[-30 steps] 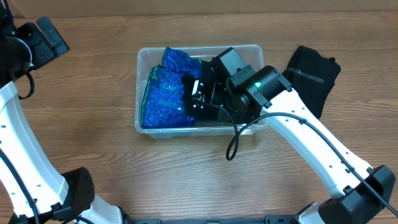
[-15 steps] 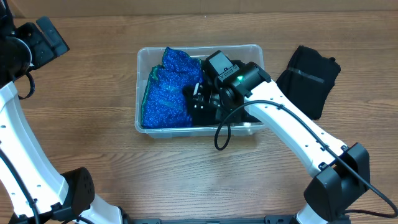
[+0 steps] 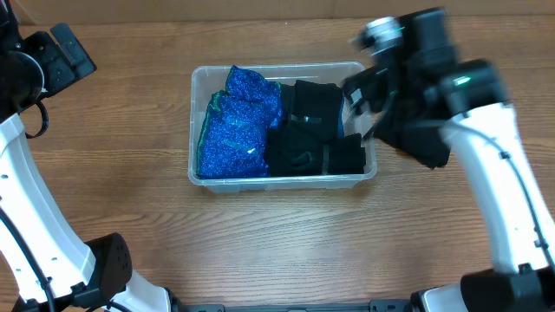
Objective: Pack container
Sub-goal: 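Grasp the last black garment on the table with the right gripper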
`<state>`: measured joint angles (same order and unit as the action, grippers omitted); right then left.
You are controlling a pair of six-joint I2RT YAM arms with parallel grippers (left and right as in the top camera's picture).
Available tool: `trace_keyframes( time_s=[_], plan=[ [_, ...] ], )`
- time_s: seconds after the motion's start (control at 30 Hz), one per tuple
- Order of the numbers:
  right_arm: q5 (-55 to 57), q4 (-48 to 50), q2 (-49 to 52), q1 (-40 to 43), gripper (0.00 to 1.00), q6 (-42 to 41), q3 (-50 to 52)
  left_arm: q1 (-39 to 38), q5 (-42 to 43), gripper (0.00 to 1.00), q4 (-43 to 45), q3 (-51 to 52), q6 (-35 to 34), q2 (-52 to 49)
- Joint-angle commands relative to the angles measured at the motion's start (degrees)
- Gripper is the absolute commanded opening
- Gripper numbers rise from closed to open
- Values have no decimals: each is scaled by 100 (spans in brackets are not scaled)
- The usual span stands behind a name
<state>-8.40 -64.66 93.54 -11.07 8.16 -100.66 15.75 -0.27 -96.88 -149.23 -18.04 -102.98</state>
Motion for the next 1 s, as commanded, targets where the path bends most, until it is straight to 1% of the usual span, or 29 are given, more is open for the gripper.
trace_keyframes(
  time_s=[0.0,0.03,0.07,0.17,0.27,0.37,0.57,0.67,0.8,0.9,0.93,0.97],
  plan=[
    [-1213,11,186,1421,95,-2083,-94,0,-31,100,9,-2,24,-11],
    [-1274,-15,319,1974,95,-2549,-94,0,-31,100,9,-2,24,-11],
    [-1272,-33,407,2247,95,-2712,-92,0,-31,100,9,-2,24,-11],
    [-1272,-31,804,2951,95,-2796,-92,0,-31,100,9,-2,24,-11],
    [-1270,-37,1311,3335,95,-2791,-90,0,-31,100,9,-2,24,-11],
    [-1252,-26,1779,3486,95,-2791,-61,0,-31,100,9,-2,24,-11],
    [-1272,153,2855,3510,94,-2791,-55,0,-31,100,9,-2,24,-11],
    [-1272,278,3211,3456,97,-2791,-55,0,-31,100,9,-2,24,-11],
    [-1384,354,3587,3440,96,-2793,-55,0,-31,100,11,-2,24,-11],
    [-1585,363,3757,3440,92,-2767,-55,0,-31,100,9,-2,24,-11],
    [-1768,352,3816,3434,81,-2754,-55,0,-31,100,9,-2,24,-11],
    [-1947,332,3827,3434,65,-2688,-55,0,-31,100,9,-2,24,-11]
  ],
)
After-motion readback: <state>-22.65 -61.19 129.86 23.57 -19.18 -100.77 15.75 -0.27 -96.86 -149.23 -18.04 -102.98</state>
